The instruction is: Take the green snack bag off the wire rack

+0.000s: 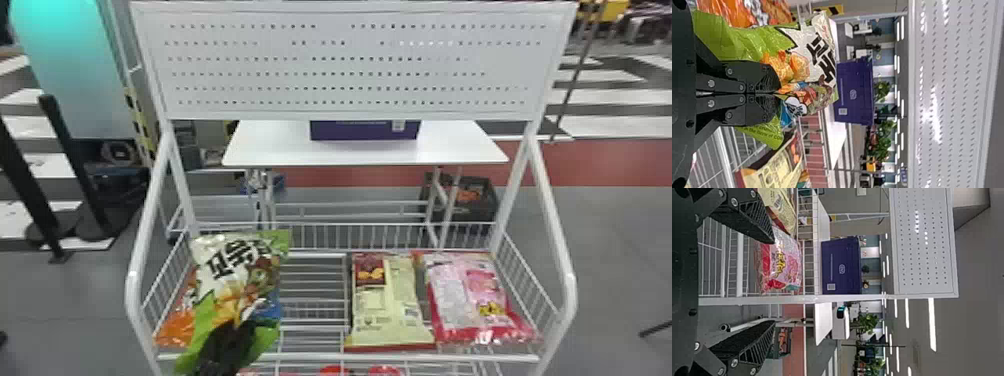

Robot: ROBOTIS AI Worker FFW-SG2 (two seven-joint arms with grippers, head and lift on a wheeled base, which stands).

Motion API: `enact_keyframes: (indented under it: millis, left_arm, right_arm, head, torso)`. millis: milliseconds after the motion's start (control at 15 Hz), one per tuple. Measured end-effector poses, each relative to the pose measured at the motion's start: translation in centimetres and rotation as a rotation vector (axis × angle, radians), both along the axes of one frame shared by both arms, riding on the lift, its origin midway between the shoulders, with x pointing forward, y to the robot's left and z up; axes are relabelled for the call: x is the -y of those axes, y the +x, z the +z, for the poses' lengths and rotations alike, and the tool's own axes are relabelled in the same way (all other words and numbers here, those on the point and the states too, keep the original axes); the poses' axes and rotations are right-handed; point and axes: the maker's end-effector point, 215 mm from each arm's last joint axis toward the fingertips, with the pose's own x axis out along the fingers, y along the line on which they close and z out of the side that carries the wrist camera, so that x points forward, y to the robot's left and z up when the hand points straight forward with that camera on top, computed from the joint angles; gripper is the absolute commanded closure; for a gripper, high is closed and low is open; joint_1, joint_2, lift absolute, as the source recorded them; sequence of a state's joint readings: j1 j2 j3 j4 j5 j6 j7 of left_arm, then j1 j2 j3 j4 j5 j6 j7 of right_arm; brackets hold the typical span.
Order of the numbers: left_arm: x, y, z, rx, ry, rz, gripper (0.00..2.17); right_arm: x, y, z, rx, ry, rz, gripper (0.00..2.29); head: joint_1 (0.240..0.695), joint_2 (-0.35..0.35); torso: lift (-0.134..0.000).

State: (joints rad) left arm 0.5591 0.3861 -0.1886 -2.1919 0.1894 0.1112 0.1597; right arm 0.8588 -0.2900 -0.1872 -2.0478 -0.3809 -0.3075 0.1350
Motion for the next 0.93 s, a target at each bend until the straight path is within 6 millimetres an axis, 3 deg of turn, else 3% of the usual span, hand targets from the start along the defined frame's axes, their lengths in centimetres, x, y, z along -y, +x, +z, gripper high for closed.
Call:
enact_keyframes:
  millis: [200, 533, 733, 933]
  left_arm:
    - [-5.1, -2.3, 1.7, 0.062, -0.045, 0.084, 2.15]
    - [-10.8, -5.2, 2.7, 0.120, -0.059, 0.180, 2.15]
    - [-12.7, -6.2, 2.6, 0.126, -0.054, 0.209, 2.15]
    - [-13.2, -6.8, 3.0, 0.138, -0.055, 0.215, 2.15]
  right_arm:
    - [0.0, 0.0, -0.2, -0.004, 0.002, -0.001, 0.17]
    - [0.2, 0.0, -0.8, -0.013, 0.002, -0.004, 0.17]
    - [0.3, 0.0, -1.0, -0.016, 0.001, -0.004, 0.17]
    - [0.3, 0.0, -1.1, -0.018, 0.002, -0.004, 0.17]
  head:
    - [0.499, 0.000]
    - [0.499, 0.000]
    - [0.499, 0.000]
    - [0.499, 0.000]
  torso:
    - [0.000]
    - [0.000]
    - [0.000]
    - [0.000]
